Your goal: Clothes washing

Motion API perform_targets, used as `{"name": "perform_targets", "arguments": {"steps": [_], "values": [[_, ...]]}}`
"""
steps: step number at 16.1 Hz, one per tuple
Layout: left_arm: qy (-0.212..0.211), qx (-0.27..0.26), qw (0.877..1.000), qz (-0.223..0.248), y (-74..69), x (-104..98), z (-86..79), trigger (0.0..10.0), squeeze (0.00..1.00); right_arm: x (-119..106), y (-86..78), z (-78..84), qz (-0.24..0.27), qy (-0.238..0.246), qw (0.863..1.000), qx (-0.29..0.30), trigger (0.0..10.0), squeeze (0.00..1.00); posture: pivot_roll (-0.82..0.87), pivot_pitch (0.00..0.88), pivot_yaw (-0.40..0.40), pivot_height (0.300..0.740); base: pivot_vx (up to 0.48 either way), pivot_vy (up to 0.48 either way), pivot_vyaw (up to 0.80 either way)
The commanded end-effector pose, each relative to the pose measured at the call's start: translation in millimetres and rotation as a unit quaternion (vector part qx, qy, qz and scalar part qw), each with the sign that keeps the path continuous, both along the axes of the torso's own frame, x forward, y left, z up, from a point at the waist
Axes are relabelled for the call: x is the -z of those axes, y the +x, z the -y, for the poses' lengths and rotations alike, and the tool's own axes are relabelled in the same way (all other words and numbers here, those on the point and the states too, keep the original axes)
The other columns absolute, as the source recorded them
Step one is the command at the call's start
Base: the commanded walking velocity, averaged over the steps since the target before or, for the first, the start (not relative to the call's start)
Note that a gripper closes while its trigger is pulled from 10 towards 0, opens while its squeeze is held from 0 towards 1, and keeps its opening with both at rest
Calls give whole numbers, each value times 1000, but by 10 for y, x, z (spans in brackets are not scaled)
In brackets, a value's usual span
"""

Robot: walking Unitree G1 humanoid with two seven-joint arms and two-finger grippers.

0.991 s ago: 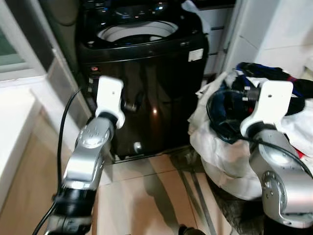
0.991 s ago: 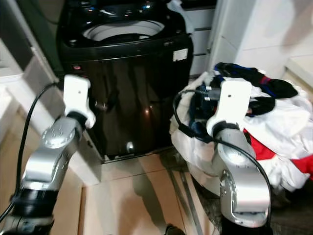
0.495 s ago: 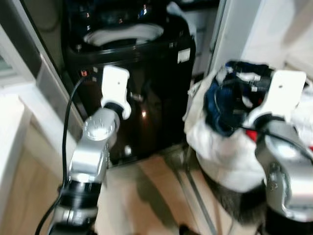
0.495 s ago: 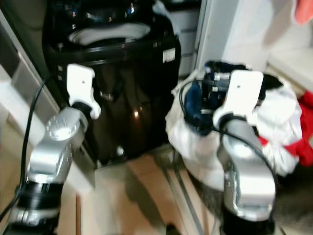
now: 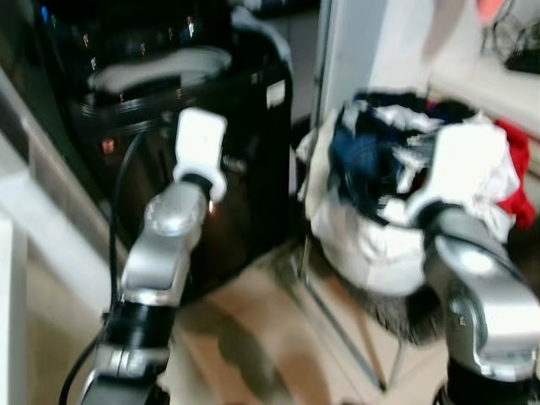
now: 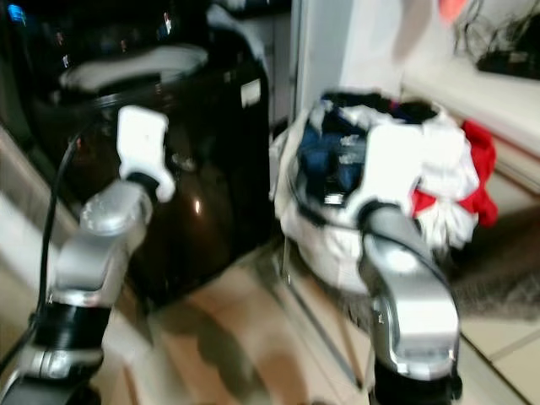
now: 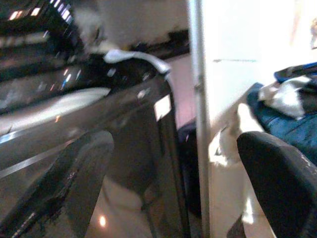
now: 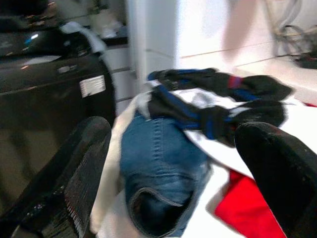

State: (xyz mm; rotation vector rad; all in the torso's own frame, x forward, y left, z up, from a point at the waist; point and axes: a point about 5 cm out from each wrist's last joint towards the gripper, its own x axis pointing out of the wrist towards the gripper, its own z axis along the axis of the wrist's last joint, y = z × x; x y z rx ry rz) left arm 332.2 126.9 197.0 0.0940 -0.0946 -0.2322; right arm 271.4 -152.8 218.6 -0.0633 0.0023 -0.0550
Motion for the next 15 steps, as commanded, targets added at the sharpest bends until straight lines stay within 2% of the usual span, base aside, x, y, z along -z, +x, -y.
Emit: {"name": "perform_targets", "arguments": {"steps": [1, 3, 4, 10, 15], "values": [[-6, 6, 1000, -8, 1, 8, 28, 10000, 0, -9, 24, 51, -5, -15, 1000, 2, 10000, 0, -78, 0, 70, 740, 0, 0, 0], [13, 13, 1000, 6, -19, 4, 24, 10000, 0, -26, 66, 38, -4, -22, 1000, -17, 10000, 0, -66, 0, 58, 740, 0, 0, 0], [-3, 11, 1000, 4, -31, -5, 9, 10000, 0, -30, 87, 31, -5, -22, 1000, -22, 10000, 0, -58, 0, 51, 740, 281, 0, 0], [-6, -1, 1000, 5, -41, -27, -86, 10000, 0, -52, 146, -1, 7, -16, 999, -37, 10000, 0, -41, 0, 43, 740, 301, 0, 0], [-6, 5, 1000, 3, -74, -11, -59, 10000, 0, -19, 139, -32, 4, -42, 998, -52, 10000, 0, -37, 0, 39, 740, 305, 0, 0]]}}
